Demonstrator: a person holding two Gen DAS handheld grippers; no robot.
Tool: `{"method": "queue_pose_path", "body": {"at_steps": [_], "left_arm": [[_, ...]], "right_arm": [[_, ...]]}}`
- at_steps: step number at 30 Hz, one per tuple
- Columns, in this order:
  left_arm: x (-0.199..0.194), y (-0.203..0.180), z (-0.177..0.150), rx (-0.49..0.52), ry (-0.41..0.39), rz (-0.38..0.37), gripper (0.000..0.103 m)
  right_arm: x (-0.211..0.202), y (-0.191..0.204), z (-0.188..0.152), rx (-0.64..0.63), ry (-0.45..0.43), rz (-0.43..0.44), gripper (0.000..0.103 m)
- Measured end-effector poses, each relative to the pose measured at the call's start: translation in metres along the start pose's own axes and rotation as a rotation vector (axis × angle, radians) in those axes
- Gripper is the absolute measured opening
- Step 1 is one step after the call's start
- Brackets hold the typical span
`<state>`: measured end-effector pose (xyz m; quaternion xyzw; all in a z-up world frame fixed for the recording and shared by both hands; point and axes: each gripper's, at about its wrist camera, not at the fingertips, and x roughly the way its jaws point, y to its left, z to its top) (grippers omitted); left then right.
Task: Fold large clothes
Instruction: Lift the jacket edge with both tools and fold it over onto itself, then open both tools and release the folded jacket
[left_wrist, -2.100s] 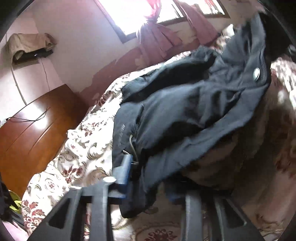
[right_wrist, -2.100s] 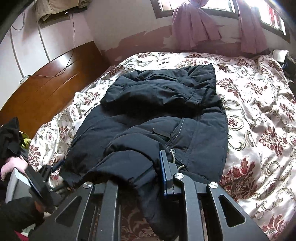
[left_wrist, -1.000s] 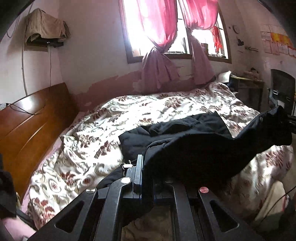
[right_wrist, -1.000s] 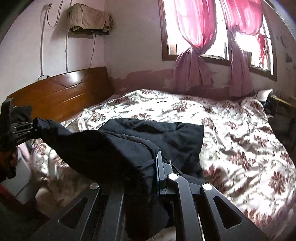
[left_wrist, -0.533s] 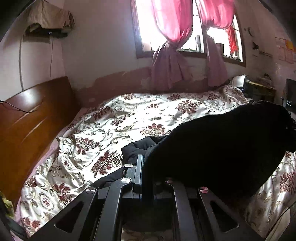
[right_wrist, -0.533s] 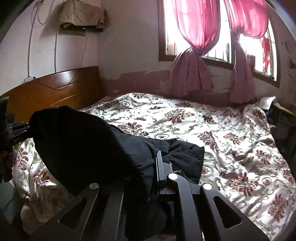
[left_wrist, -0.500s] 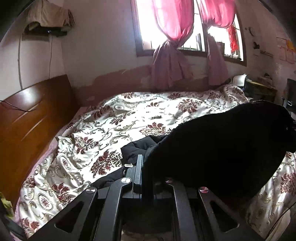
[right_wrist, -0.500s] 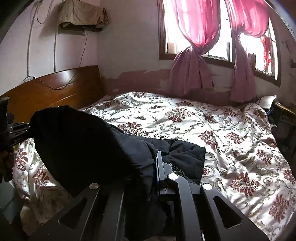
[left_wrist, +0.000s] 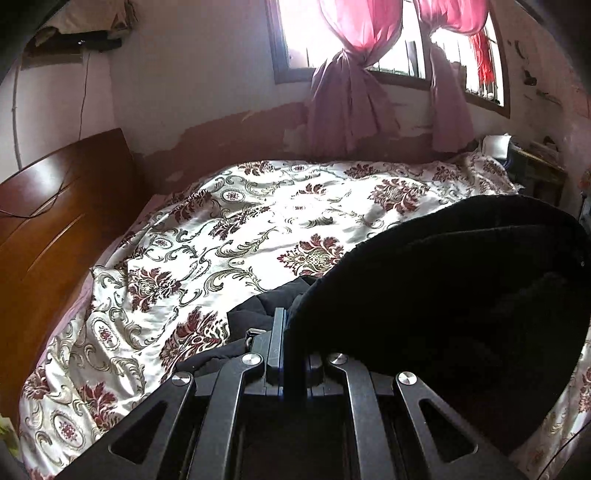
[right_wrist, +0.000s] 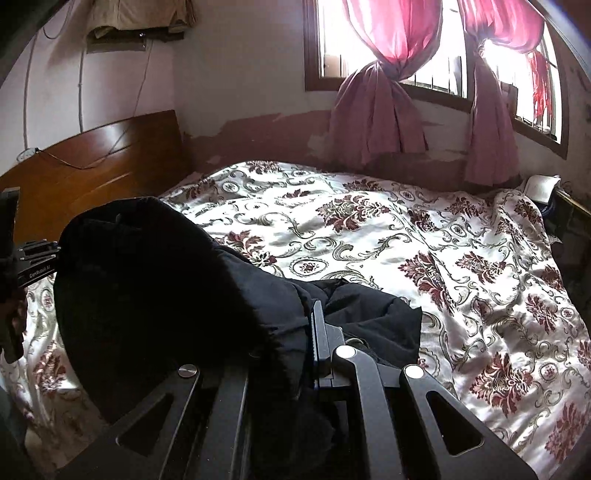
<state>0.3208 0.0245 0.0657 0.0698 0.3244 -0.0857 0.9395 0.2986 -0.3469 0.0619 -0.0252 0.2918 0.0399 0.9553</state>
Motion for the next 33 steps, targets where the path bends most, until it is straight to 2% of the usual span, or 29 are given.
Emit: {"method": "queue_pose_path", "body": {"at_steps": [11, 16, 17, 19, 21, 22, 23, 24, 25, 26, 27, 29, 32, 33], "left_arm": [[0.075, -0.007, 0.004, 0.005, 0.079, 0.009, 0.007], [0.103, -0.004, 0.000, -0.060, 0.126, -0.037, 0.008], [0.106, -0.002, -0.002, -0.080, 0.130, -0.046, 0.009], [0.106, 0.000, -0.005, -0.109, 0.119, -0.066, 0.010], [0.101, -0.001, -0.006, -0.110, 0.112, -0.067, 0.012], [0.098, -0.001, -0.006, -0.103, 0.103, -0.066, 0.020], [0.094, 0.000, -0.005, -0.102, 0.089, -0.071, 0.041], [0.087, 0.001, -0.005, -0.112, 0.059, -0.068, 0.057], [0.080, 0.003, -0.003, -0.127, 0.026, -0.049, 0.095], [0.070, 0.006, -0.003, -0.153, -0.027, -0.019, 0.103], [0.061, 0.010, -0.003, -0.176, -0.075, -0.023, 0.103], [0.052, 0.012, -0.004, -0.198, -0.075, -0.093, 0.103], [0.036, 0.006, -0.014, -0.189, -0.072, -0.170, 0.103], [0.030, 0.002, -0.019, -0.168, -0.073, -0.203, 0.103]], "right_arm": [[0.073, -0.009, 0.005, -0.012, 0.079, -0.017, 0.007], [0.100, -0.007, -0.001, -0.066, 0.071, -0.033, 0.008], [0.101, -0.006, -0.002, -0.068, 0.069, -0.030, 0.011], [0.098, -0.008, -0.006, -0.055, 0.039, -0.023, 0.027], [0.086, -0.010, -0.006, -0.040, -0.011, -0.039, 0.048], [0.080, -0.012, -0.006, -0.029, -0.037, -0.036, 0.054], [0.072, -0.014, -0.005, -0.017, -0.062, -0.035, 0.060], [0.064, -0.014, -0.004, -0.010, -0.088, -0.042, 0.061], [0.056, -0.013, -0.003, -0.015, -0.107, -0.053, 0.061], [0.047, -0.011, -0.002, -0.027, -0.128, -0.062, 0.064], [0.039, -0.010, -0.002, -0.034, -0.145, -0.062, 0.073], [0.024, -0.005, -0.004, -0.037, -0.149, -0.018, 0.081], [0.015, 0.000, -0.014, -0.026, -0.102, 0.053, 0.084], [0.014, 0.002, -0.019, -0.018, -0.072, 0.096, 0.087]]}}
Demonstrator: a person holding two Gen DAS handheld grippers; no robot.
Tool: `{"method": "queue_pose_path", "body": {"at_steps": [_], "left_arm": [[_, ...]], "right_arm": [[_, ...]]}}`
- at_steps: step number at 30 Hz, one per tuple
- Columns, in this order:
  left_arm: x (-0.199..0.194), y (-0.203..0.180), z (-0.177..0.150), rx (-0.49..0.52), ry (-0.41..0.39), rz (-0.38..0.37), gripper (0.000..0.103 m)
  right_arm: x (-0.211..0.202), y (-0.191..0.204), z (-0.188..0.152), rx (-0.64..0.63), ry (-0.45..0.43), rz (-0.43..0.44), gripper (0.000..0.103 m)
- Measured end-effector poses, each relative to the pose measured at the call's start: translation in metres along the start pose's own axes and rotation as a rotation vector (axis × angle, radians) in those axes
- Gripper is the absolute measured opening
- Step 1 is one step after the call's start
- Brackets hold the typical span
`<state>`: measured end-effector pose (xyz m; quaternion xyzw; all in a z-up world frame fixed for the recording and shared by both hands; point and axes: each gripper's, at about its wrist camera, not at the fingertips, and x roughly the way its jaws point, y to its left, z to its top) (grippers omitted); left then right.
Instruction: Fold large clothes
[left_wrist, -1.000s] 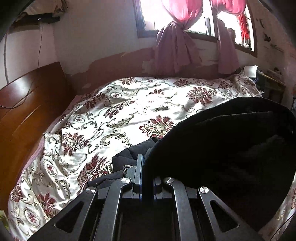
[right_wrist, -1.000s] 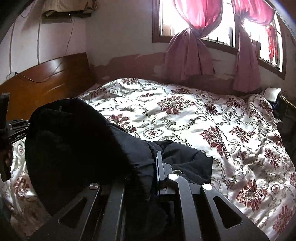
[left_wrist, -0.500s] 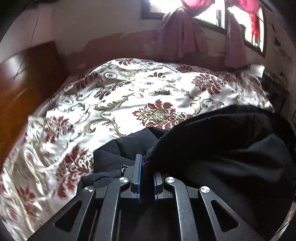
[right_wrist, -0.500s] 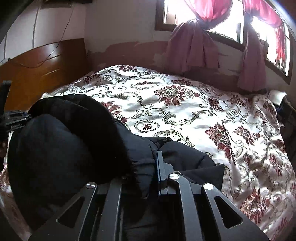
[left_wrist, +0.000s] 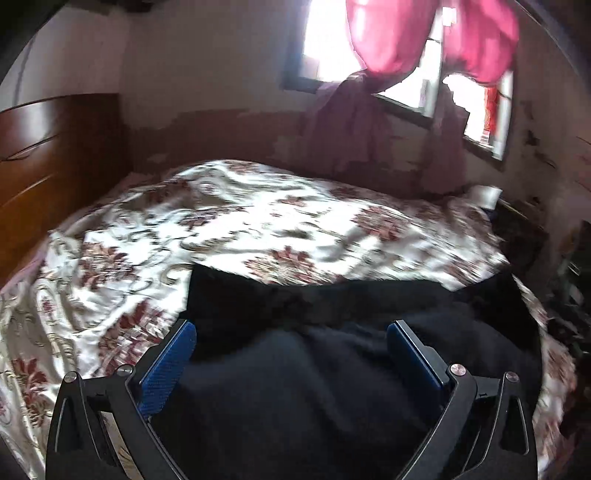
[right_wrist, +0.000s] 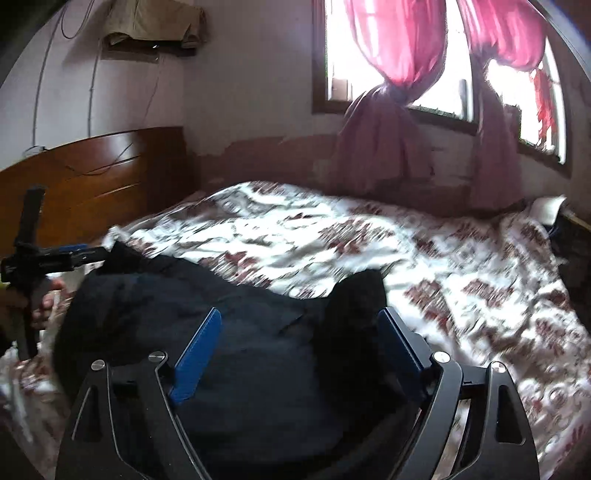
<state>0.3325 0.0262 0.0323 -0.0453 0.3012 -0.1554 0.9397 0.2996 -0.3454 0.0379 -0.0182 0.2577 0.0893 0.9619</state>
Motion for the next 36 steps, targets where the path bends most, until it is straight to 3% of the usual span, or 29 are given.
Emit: {"method": "queue_pose_path", "body": {"at_steps": [2, 5, 8, 10, 12, 18, 25, 30, 33, 36], "left_arm": [[-0.009, -0.014, -0.017, 0.060, 0.024, -0.074, 0.103], [-0.011, -0.036, -0.043, 0.169, 0.086, -0.144, 0.103], [0.004, -0.055, -0.062, 0.290, 0.128, -0.094, 0.103], [0.018, -0.060, -0.064, 0.315, 0.133, -0.058, 0.103], [0.026, -0.059, -0.058, 0.290, 0.119, -0.061, 0.103], [0.055, -0.050, -0.036, 0.209, 0.110, -0.065, 0.103], [0.070, -0.047, -0.029, 0.167, 0.106, -0.086, 0.103], [0.047, -0.021, -0.026, 0.124, 0.044, -0.088, 0.103], [0.043, 0.001, -0.024, 0.087, 0.040, -0.039, 0.103], [0.051, 0.020, -0.022, 0.019, 0.051, 0.001, 0.103]], "right_arm": [[0.003, 0.005, -0.015, 0.023, 0.067, 0.068, 0.092], [0.010, 0.012, -0.038, 0.013, 0.140, 0.090, 0.092], [0.031, 0.017, -0.054, -0.011, 0.211, 0.069, 0.092], [0.048, 0.017, -0.059, 0.010, 0.237, 0.069, 0.094], [0.062, 0.011, -0.057, 0.056, 0.239, 0.074, 0.099], [0.084, -0.001, -0.039, 0.079, 0.198, -0.001, 0.100], [0.106, -0.029, -0.038, 0.153, 0.188, -0.182, 0.100], [0.104, -0.035, -0.056, 0.141, 0.178, -0.190, 0.100], [0.100, -0.031, -0.048, 0.127, 0.165, -0.196, 0.100], [0.093, -0.020, -0.028, 0.124, 0.131, -0.139, 0.100]]}}
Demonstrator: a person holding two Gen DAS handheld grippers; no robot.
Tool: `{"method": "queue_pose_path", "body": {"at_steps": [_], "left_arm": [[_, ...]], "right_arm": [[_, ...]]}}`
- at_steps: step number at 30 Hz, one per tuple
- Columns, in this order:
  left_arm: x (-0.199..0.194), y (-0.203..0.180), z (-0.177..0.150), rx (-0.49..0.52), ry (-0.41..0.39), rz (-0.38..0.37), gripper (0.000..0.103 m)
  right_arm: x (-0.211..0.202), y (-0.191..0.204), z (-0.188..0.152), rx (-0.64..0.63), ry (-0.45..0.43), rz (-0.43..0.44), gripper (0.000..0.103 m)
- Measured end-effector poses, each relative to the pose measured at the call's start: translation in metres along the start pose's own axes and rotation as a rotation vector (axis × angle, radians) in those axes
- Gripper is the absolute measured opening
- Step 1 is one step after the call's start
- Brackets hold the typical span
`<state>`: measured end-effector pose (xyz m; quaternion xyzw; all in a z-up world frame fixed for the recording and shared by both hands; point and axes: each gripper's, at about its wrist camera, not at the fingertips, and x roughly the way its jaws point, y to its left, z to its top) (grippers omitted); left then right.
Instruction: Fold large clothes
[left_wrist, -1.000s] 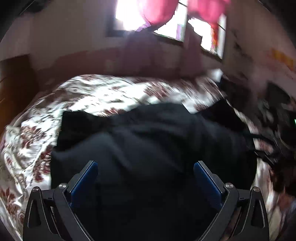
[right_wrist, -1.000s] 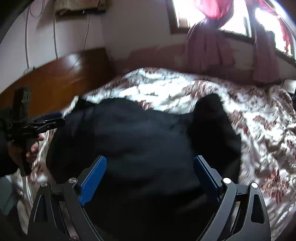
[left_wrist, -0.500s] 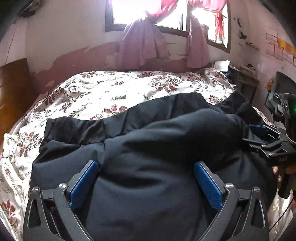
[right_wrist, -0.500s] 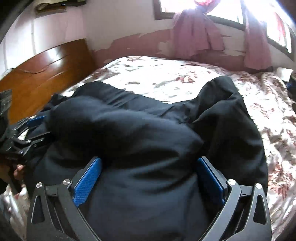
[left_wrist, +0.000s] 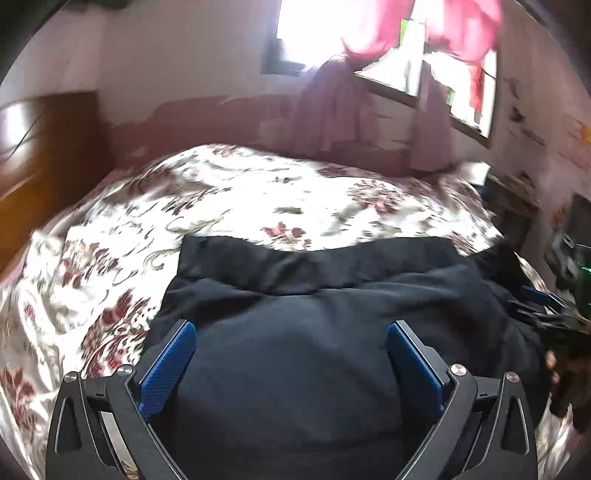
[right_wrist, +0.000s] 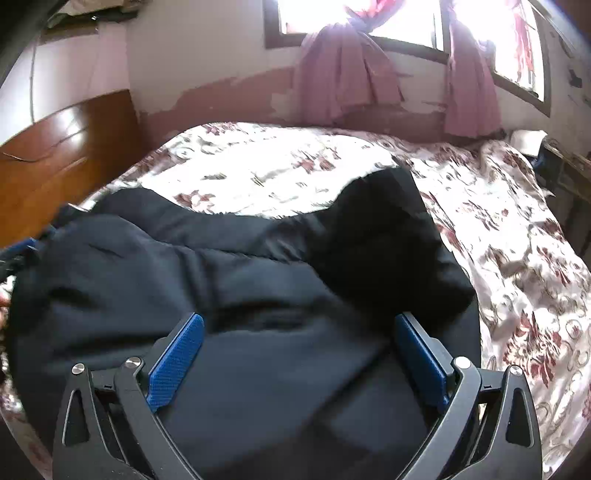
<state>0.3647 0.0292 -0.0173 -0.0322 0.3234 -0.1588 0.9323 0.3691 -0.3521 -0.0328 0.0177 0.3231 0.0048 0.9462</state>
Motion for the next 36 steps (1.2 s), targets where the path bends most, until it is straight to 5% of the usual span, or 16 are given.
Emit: {"method": "queue_pose_path", "body": {"at_steps": [3, 7, 11, 24, 36], "left_arm": [[0.017, -0.002, 0.002, -0.011, 0.030, -0.008, 0.103], [0.034, -0.019, 0.004, 0.060, 0.027, 0.017, 0.103], [0.049, -0.028, 0.007, 0.076, 0.048, 0.013, 0.103], [0.073, -0.034, -0.004, 0.067, 0.079, -0.009, 0.103], [0.078, -0.032, -0.006, 0.053, 0.088, -0.019, 0.103]], "right_arm": [[-0.002, 0.022, 0.014, -0.042, -0.014, 0.047, 0.100], [0.035, 0.029, 0.013, -0.161, 0.090, -0.119, 0.100], [0.042, -0.013, 0.015, -0.034, 0.092, -0.142, 0.100], [0.060, -0.049, -0.021, 0.110, 0.045, -0.008, 0.102], [0.067, -0.049, -0.025, 0.132, 0.050, 0.018, 0.102]]}}
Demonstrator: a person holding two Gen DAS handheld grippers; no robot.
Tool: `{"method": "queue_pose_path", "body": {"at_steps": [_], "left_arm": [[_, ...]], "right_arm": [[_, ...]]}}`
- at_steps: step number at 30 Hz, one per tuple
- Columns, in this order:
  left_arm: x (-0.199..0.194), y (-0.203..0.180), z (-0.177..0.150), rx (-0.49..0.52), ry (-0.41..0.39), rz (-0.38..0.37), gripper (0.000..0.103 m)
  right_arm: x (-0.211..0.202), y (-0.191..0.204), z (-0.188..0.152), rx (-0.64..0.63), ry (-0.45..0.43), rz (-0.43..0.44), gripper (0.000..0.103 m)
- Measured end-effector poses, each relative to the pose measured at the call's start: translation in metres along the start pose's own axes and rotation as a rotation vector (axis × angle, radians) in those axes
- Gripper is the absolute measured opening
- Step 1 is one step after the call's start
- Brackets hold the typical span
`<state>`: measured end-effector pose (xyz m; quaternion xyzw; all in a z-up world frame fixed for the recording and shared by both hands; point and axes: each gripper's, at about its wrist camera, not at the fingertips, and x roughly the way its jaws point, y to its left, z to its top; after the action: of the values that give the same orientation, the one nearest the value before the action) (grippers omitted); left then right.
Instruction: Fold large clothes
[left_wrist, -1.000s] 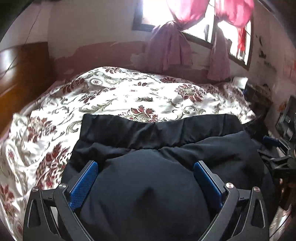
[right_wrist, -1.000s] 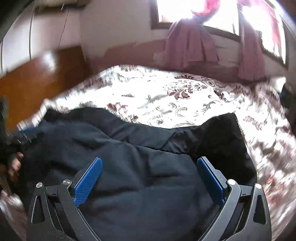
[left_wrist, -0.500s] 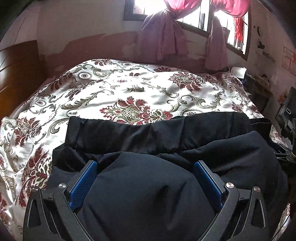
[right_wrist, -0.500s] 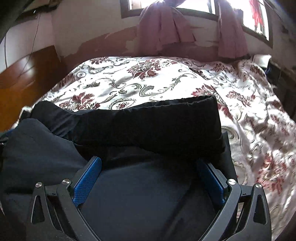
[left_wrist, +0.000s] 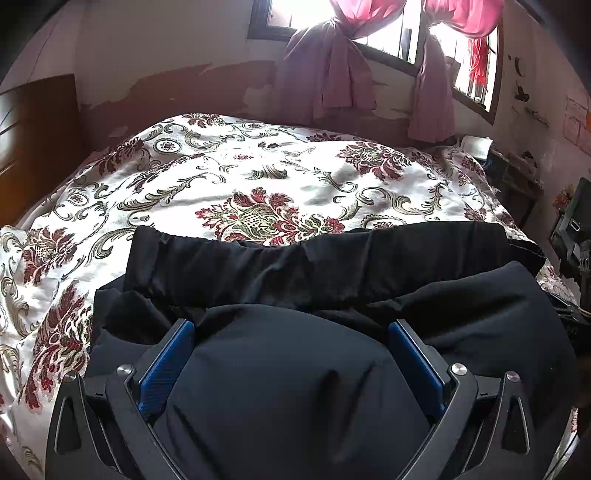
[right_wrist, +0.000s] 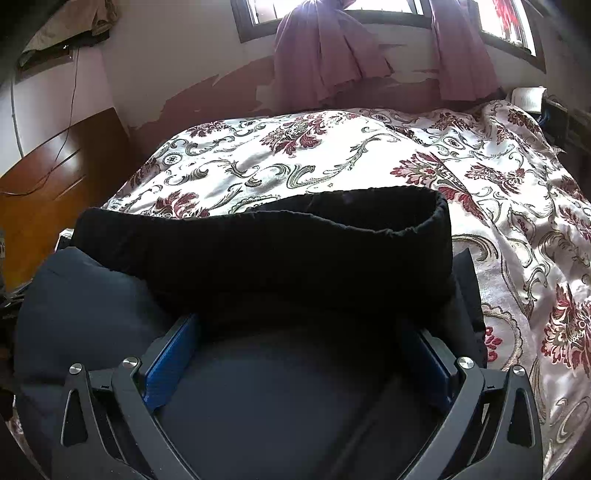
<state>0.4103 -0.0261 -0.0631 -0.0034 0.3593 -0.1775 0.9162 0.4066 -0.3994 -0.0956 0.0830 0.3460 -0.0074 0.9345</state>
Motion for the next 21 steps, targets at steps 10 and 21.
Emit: {"method": "queue_pose_path", "body": {"at_steps": [10, 21], "left_arm": [[0.0007, -0.0008, -0.0003, 0.001, 0.000, 0.003, 0.103], [0.0022, -0.0015, -0.0012, 0.002, -0.002, 0.005, 0.103]], "right_arm": [[0.0007, -0.0011, -0.0004, -0.001, 0.001, 0.001, 0.102], [0.0028, -0.0006, -0.0003, -0.001, 0.002, -0.002, 0.102]]}}
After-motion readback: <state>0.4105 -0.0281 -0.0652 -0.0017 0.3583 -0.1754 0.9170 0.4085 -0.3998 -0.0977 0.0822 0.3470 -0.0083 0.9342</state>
